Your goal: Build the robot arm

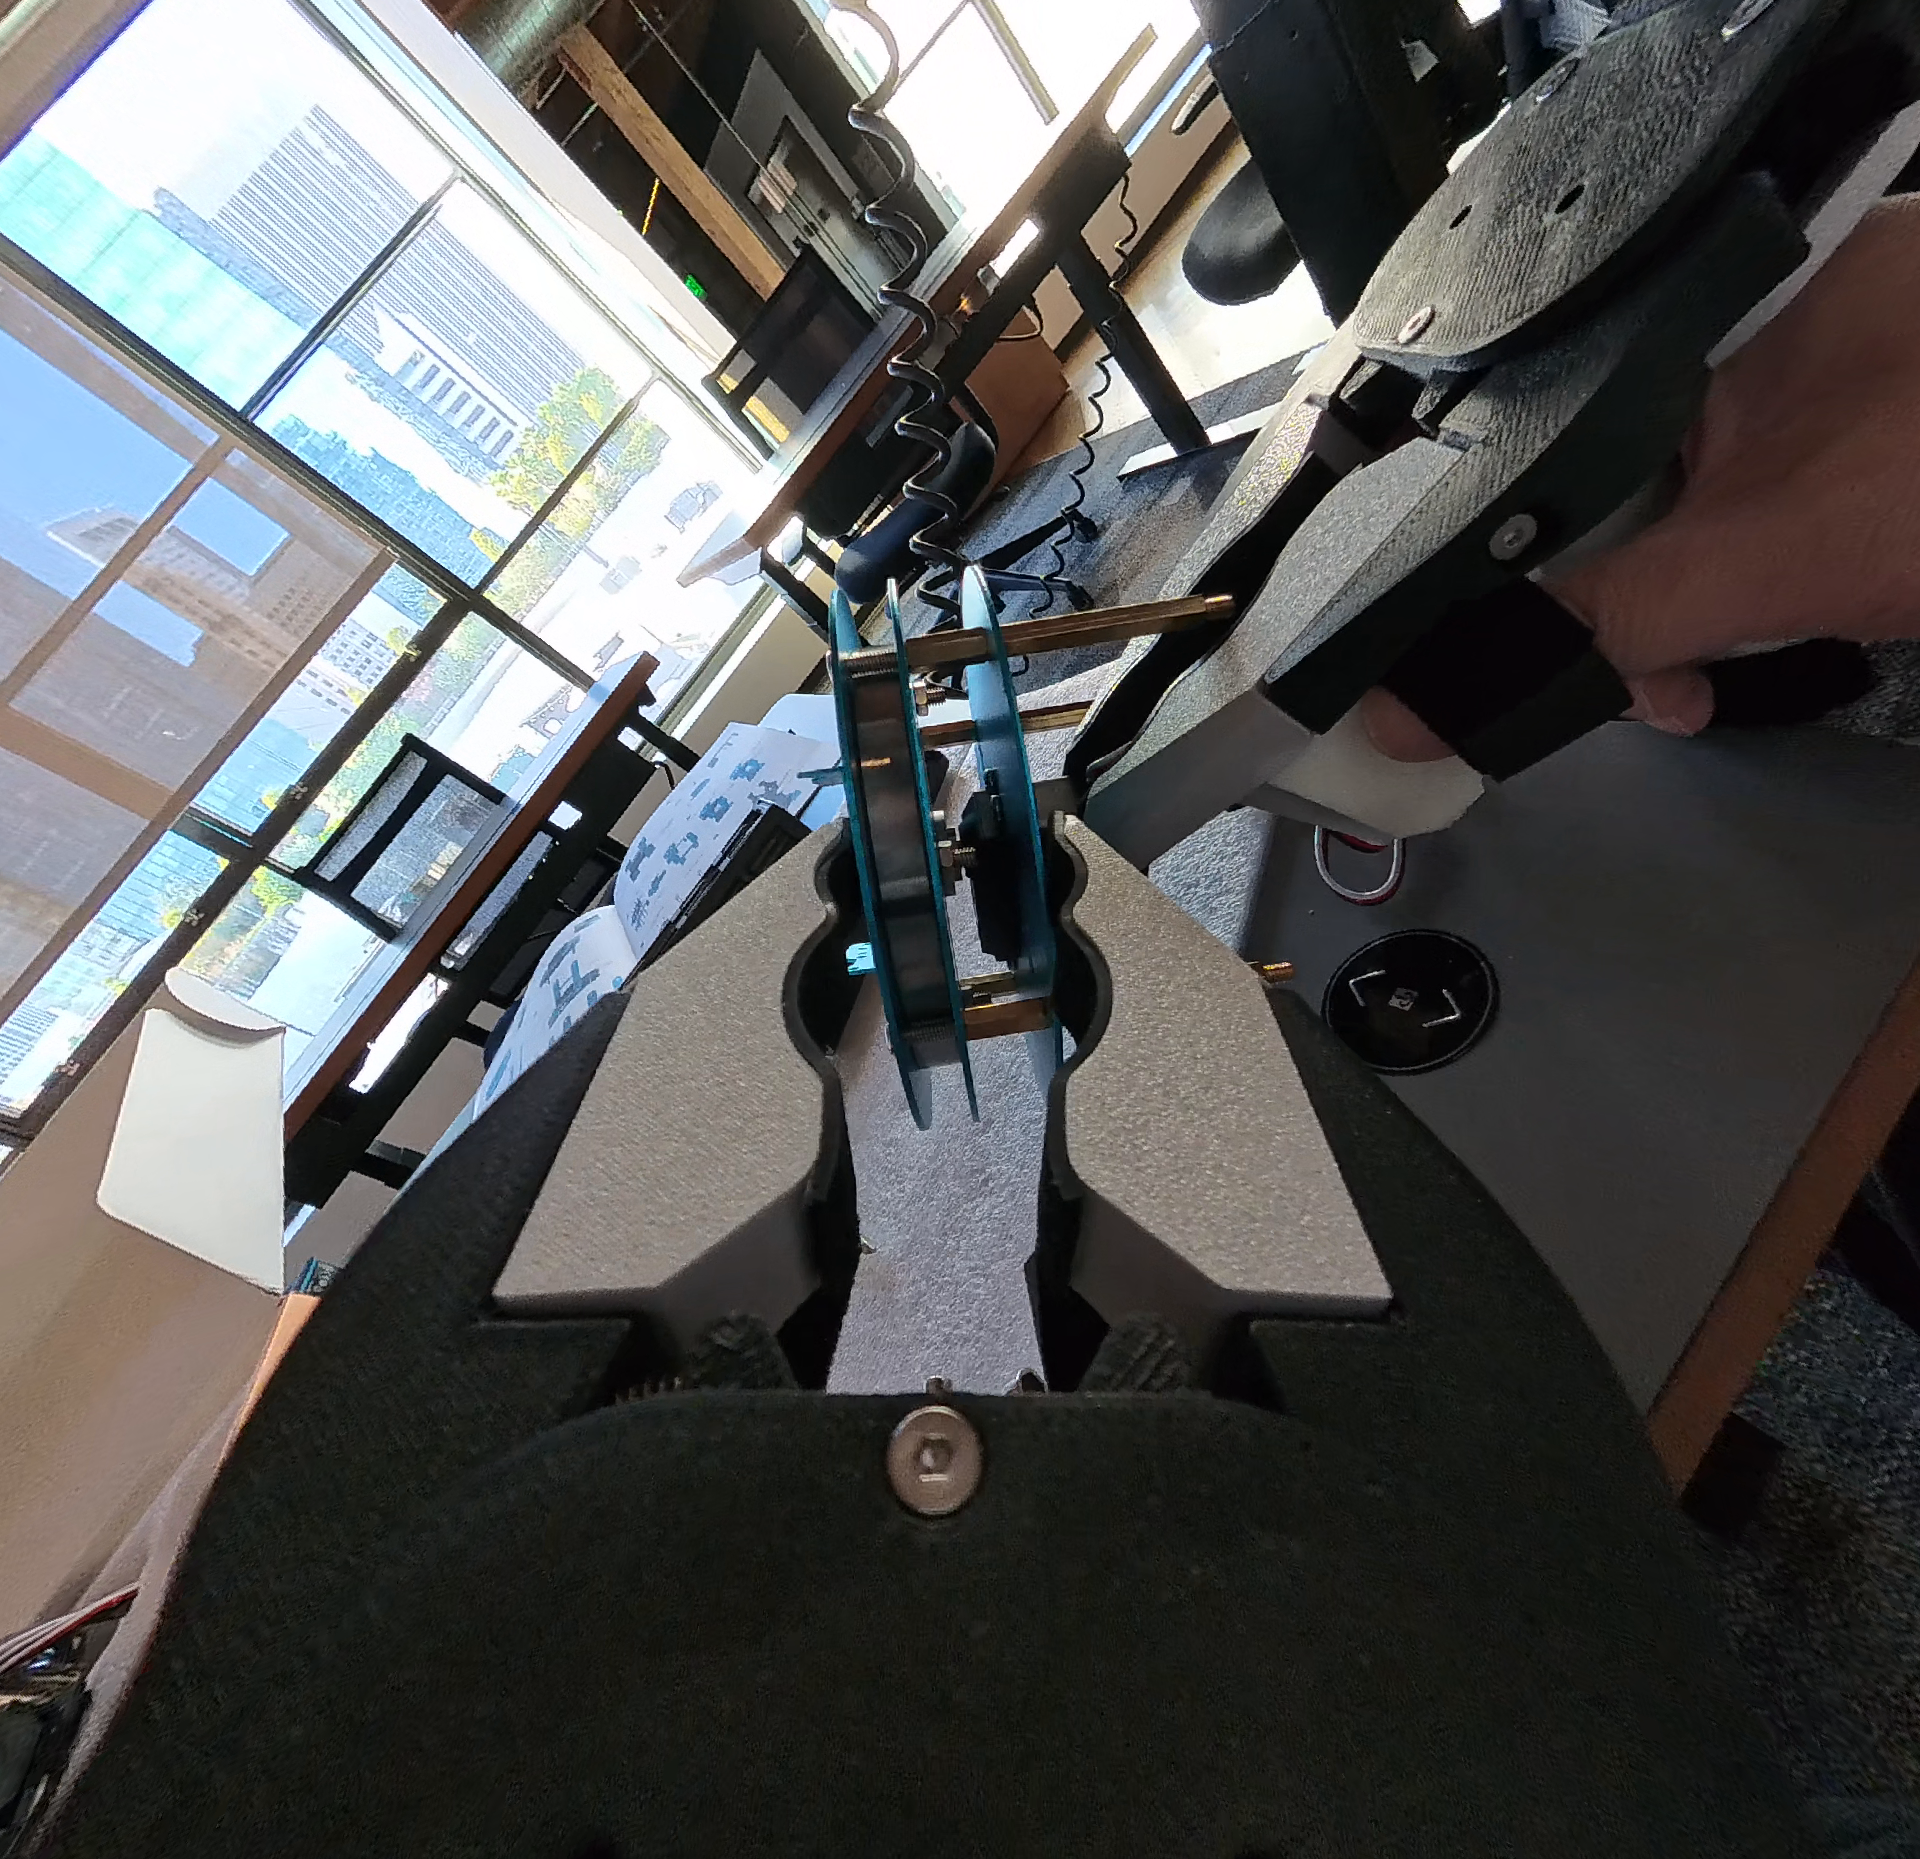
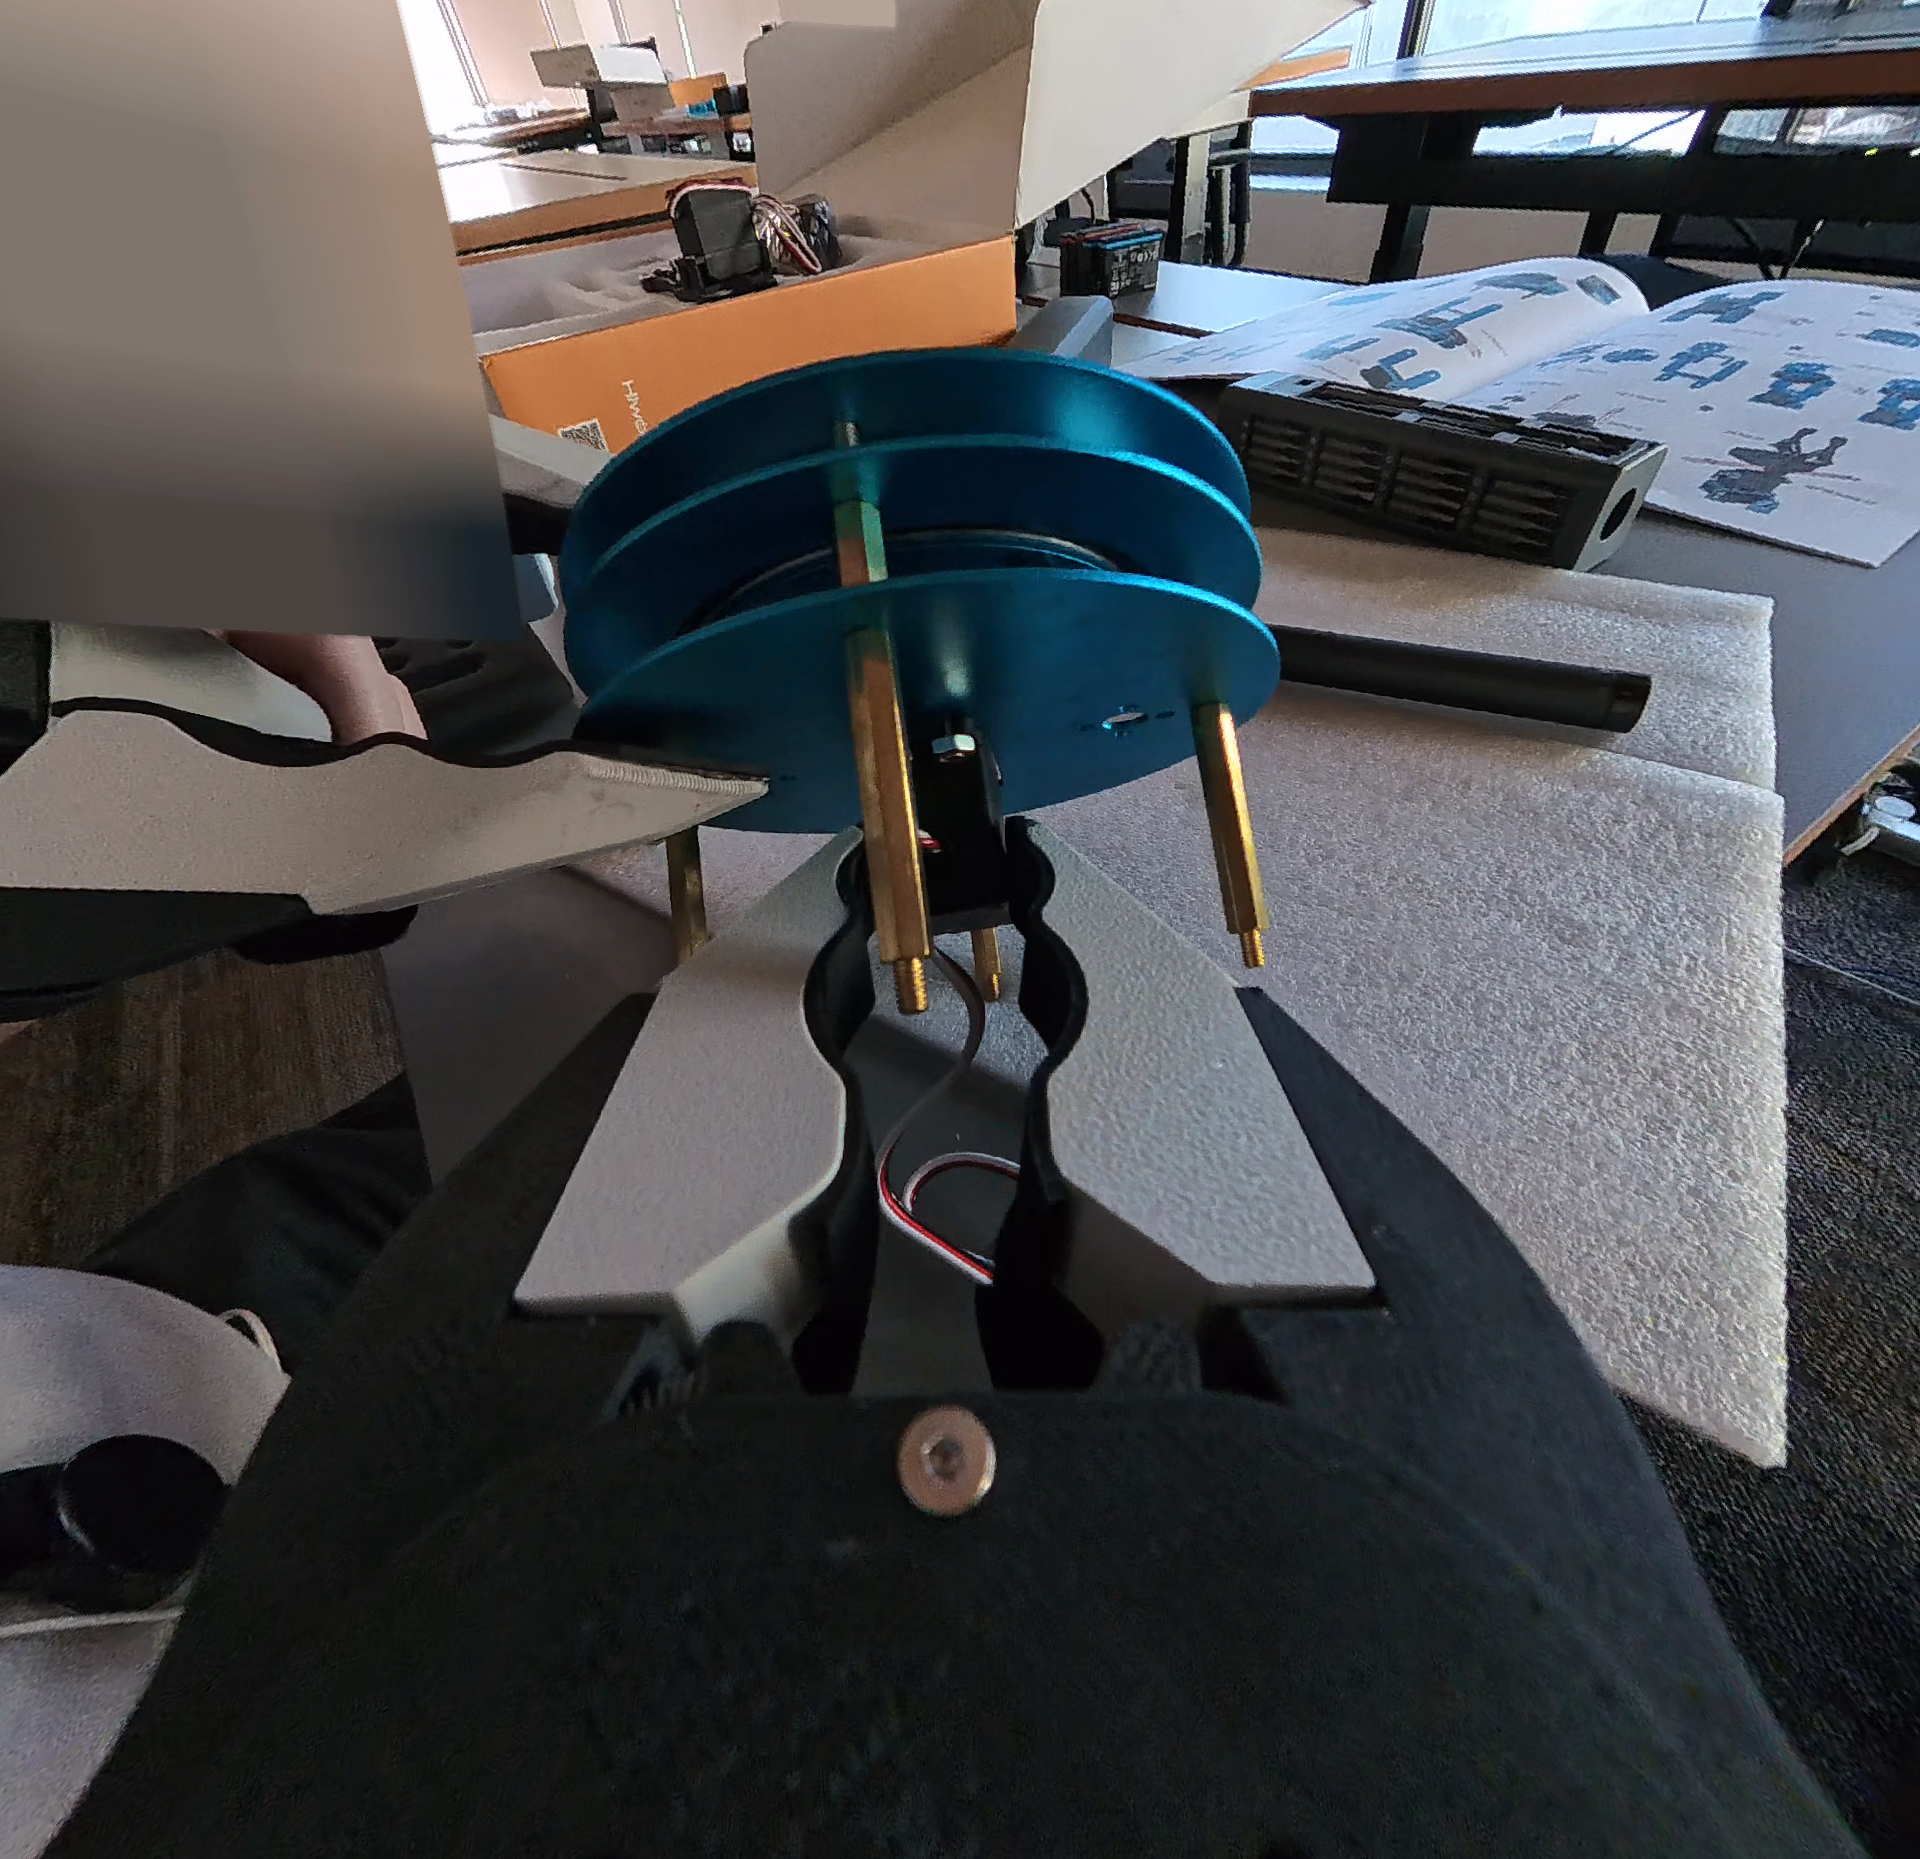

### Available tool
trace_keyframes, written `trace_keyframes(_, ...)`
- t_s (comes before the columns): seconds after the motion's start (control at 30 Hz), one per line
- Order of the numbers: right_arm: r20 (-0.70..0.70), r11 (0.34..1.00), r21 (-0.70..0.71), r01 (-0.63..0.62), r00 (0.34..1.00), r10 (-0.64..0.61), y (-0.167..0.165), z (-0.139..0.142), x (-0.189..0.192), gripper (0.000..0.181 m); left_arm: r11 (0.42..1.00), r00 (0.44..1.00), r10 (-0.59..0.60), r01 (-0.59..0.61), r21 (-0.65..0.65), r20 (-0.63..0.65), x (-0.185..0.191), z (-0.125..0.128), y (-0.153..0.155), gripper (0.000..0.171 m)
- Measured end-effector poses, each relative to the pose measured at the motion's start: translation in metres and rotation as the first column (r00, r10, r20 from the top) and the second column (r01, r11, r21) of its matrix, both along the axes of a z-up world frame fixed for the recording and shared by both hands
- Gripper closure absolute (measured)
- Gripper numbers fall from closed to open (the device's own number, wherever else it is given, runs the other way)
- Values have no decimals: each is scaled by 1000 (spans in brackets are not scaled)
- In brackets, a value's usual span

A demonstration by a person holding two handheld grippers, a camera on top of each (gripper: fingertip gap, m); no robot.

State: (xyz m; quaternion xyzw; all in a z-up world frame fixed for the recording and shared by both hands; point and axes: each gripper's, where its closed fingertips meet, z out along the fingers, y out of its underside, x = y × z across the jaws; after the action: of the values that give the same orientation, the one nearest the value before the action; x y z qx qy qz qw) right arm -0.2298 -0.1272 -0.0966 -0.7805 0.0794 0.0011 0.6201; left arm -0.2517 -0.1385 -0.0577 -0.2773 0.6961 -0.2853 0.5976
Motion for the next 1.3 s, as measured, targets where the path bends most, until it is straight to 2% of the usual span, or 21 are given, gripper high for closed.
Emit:
trace_keyframes(0.6, 13, 1000, 2, -3, 1000, 3, 0, 0, -1, 159, 1000, 1000, -15, 15, -1, -1, -1, 0, -1, 138)
trace_keyframes(0.83, 64, 996, -82, 29, 998, -24, 12, 1, 2, 159, 988, 997, -21, 9, -157, -73, 2, -2, 17, 137)
trace_keyframes(1.07, 73, 989, -138, 54, 996, -44, 24, 1, 6, 159, 933, 985, -70, 7, -360, -161, 6, -7, 38, 137)
trace_keyframes(1.3, 29, 988, -145, 54, 998, -51, 24, 0, 8, 159, 916, 985, -78, 10, -400, -155, 9, -5, 39, 137)
